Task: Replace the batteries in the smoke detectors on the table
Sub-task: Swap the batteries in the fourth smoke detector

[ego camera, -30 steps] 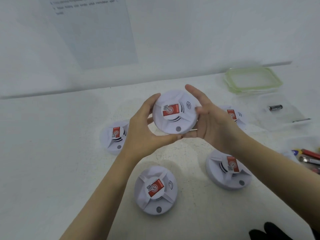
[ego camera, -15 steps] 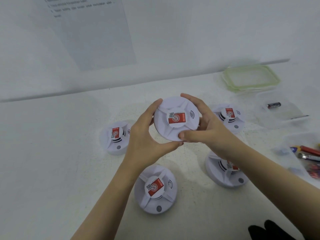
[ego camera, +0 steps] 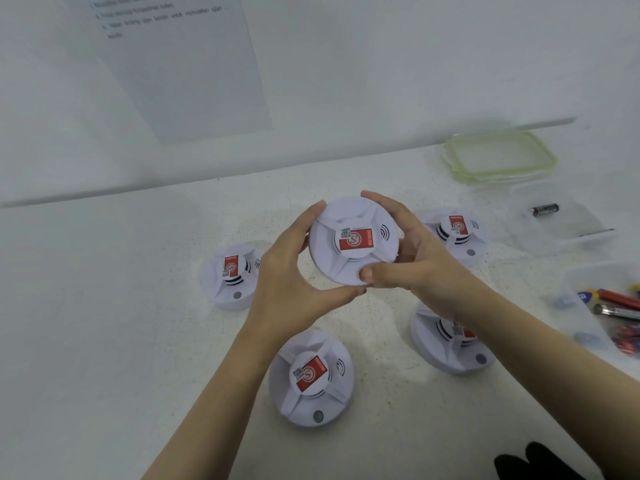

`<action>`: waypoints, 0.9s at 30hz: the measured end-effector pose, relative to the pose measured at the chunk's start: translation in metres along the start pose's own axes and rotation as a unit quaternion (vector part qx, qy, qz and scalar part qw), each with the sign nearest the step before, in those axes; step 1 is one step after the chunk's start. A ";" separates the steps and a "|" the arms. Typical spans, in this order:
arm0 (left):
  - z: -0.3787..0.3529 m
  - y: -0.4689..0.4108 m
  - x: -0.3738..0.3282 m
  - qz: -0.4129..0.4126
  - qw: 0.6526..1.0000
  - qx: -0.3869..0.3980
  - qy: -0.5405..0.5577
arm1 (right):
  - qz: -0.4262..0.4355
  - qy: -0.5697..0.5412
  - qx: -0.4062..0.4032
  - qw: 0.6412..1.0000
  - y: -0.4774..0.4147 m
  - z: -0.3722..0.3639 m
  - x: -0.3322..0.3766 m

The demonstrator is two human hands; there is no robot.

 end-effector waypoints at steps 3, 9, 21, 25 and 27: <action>0.000 0.000 0.000 -0.003 1.000 0.001 -0.003 | -0.002 0.000 0.001 1.000 0.000 0.000 0.000; 0.002 0.000 -0.001 -0.008 1.000 -0.002 -0.015 | -0.006 0.004 0.004 1.000 0.000 -0.001 0.001; 0.004 0.001 -0.003 -0.013 1.000 0.010 -0.009 | -0.007 0.002 0.006 1.000 0.001 -0.002 0.002; 0.004 0.001 -0.003 -0.002 0.999 0.032 0.014 | -0.009 0.000 0.006 1.000 0.002 -0.002 0.001; 0.003 0.001 -0.002 0.017 0.998 0.048 0.032 | -0.012 -0.007 0.007 1.000 0.002 -0.002 0.000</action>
Point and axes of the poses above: each hand's wrist, its own y-axis away from the middle knuckle, its own z-axis out of the back of the hand, x = y × z, the point moved 9 cm from there along -y, towards the middle knuckle, and after that the axes turned 14 degrees about z, right-handed, at the moved point
